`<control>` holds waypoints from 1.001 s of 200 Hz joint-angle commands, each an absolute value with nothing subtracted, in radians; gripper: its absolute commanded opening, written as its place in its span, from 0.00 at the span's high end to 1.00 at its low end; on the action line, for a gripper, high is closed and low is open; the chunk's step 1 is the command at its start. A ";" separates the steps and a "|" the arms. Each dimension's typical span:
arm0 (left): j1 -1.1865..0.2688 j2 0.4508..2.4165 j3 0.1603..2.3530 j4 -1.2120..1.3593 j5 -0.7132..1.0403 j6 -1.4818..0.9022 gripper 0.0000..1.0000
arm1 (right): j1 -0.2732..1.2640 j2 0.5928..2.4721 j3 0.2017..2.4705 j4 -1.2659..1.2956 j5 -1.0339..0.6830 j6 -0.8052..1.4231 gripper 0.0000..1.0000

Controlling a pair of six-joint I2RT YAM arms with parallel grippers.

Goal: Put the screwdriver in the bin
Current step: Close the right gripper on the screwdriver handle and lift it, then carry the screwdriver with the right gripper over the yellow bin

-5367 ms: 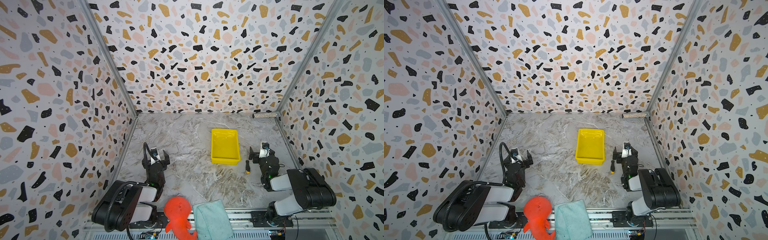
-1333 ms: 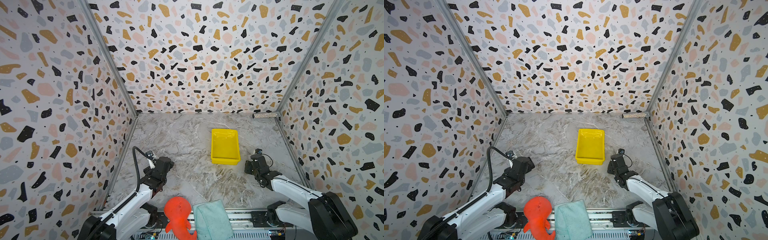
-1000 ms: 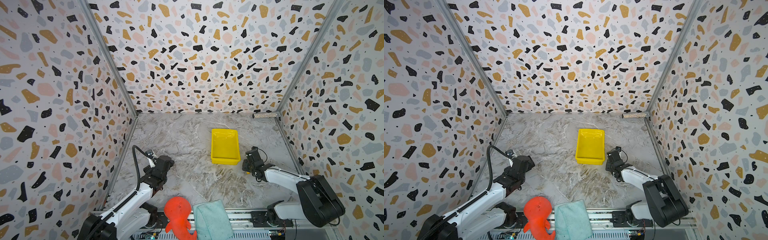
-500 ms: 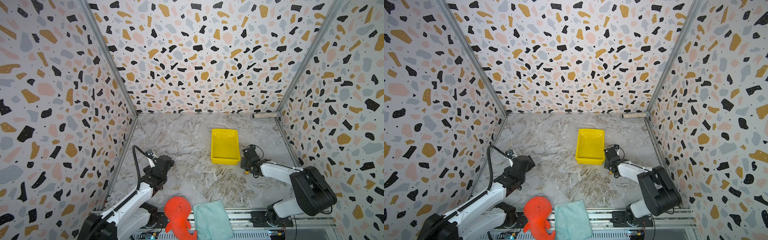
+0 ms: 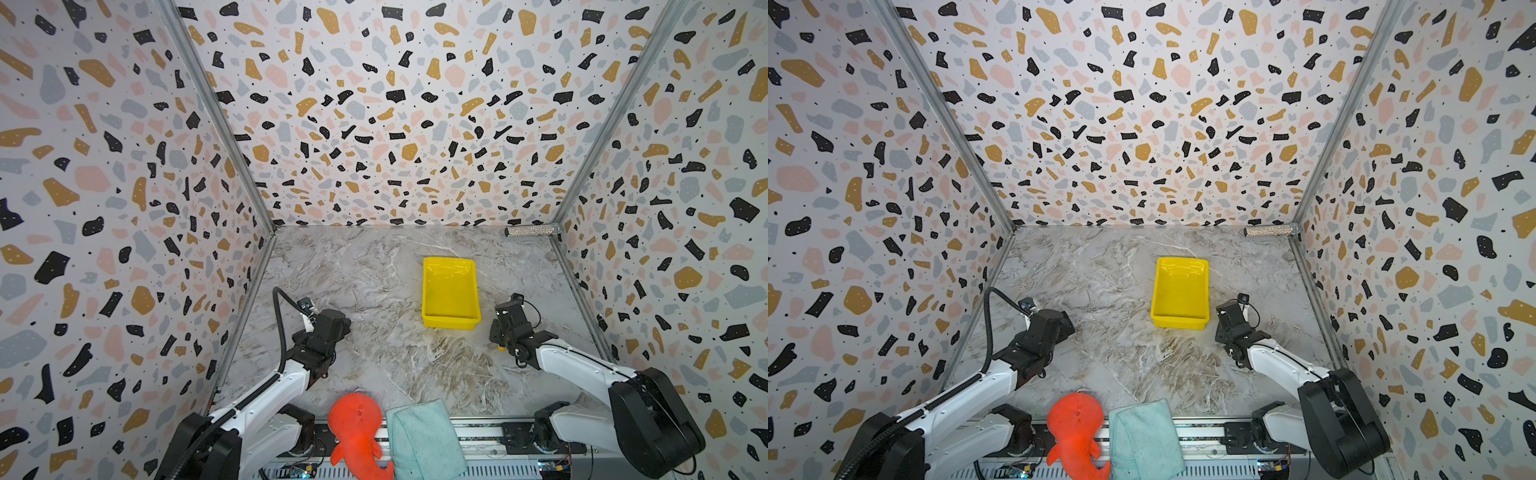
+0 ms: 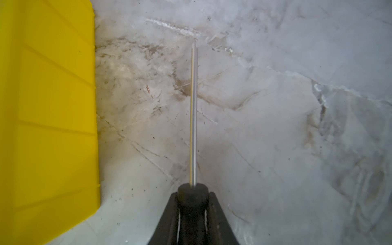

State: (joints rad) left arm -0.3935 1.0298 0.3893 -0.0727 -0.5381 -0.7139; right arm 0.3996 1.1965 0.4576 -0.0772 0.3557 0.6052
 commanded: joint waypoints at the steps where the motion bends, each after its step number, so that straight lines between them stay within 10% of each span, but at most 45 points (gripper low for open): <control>1: -0.390 1.044 0.414 -0.051 -0.525 -0.692 0.00 | 0.404 1.115 0.440 -0.095 0.394 0.626 0.95; 83: -0.391 1.061 0.413 -0.043 -0.519 -0.692 0.03 | 0.452 0.997 0.613 -0.213 0.365 0.614 0.95; 200: -0.390 1.097 0.440 -0.058 -0.505 -0.680 0.07 | 0.591 1.737 1.230 -0.248 0.085 0.718 0.95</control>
